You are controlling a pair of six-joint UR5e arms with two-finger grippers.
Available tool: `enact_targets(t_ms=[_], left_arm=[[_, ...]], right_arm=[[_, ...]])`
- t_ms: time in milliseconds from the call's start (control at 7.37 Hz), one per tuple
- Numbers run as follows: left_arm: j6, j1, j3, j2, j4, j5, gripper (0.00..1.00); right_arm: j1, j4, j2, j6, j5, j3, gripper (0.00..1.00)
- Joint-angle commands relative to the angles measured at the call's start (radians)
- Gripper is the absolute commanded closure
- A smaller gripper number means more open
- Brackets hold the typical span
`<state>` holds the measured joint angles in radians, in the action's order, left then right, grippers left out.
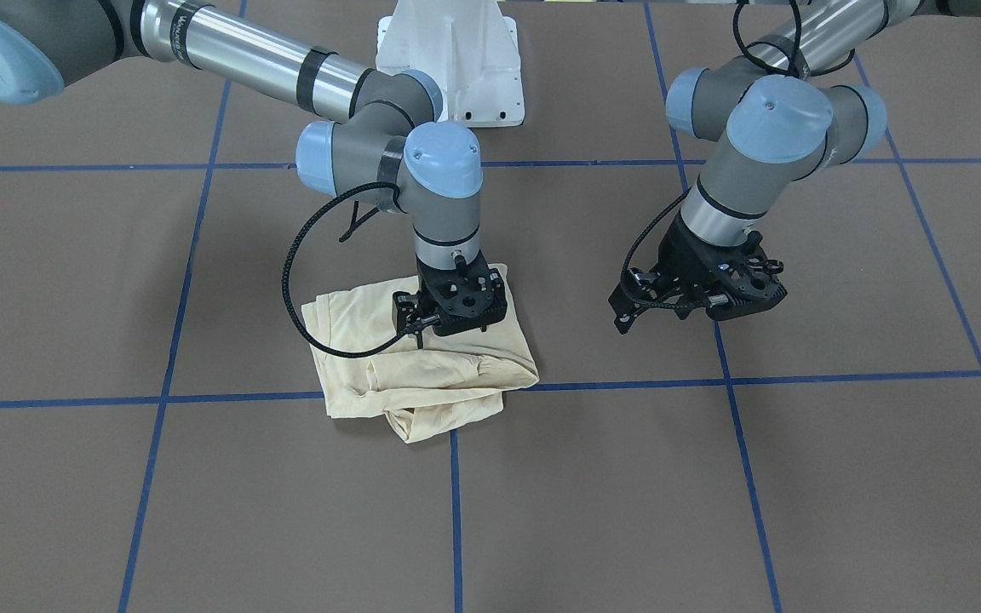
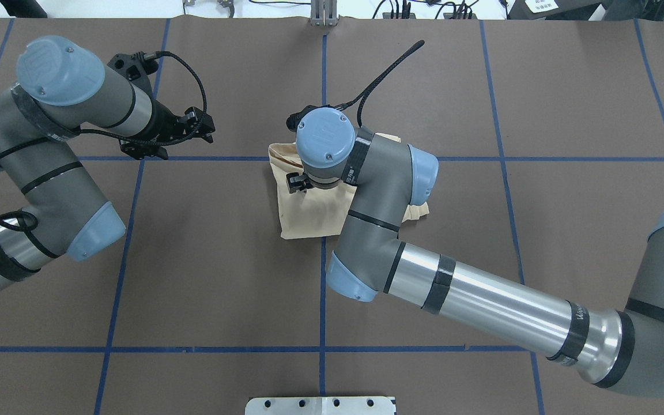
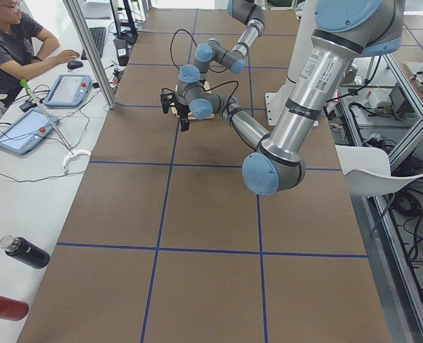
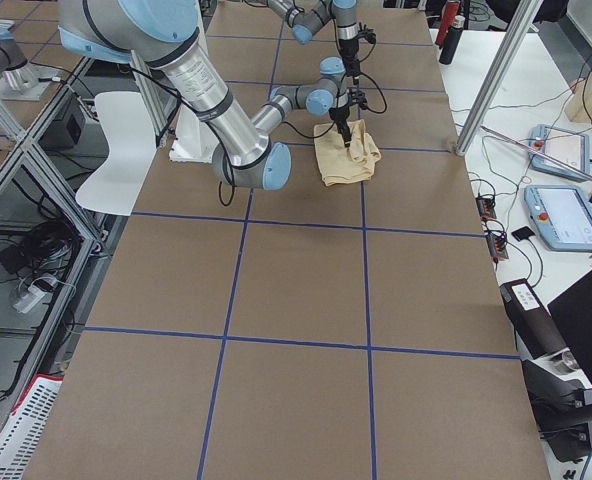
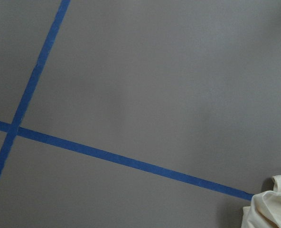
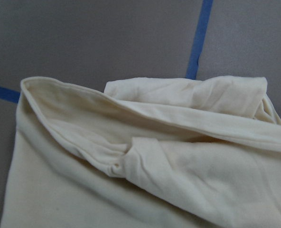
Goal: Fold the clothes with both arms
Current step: 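Move the right gripper over the shirt while the left gripper withdraws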
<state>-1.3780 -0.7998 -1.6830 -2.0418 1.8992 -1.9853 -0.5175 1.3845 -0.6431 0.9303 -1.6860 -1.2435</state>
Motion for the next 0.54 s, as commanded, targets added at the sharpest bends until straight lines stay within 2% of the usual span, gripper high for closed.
enact_targets(t_ms=[0,407], left_arm=[[-0.003,-0.007,-0.001,0.000,0.000,-0.001,0.01],[-0.003,-0.006,-0.001,-0.001,0.000,-0.001,0.01]], right_arm=[[-0.002,-0.004,0.016,0.010,0.009,0.019,0.00],[-0.002,-0.005,0.008,0.106,-0.014,0.003,0.00]])
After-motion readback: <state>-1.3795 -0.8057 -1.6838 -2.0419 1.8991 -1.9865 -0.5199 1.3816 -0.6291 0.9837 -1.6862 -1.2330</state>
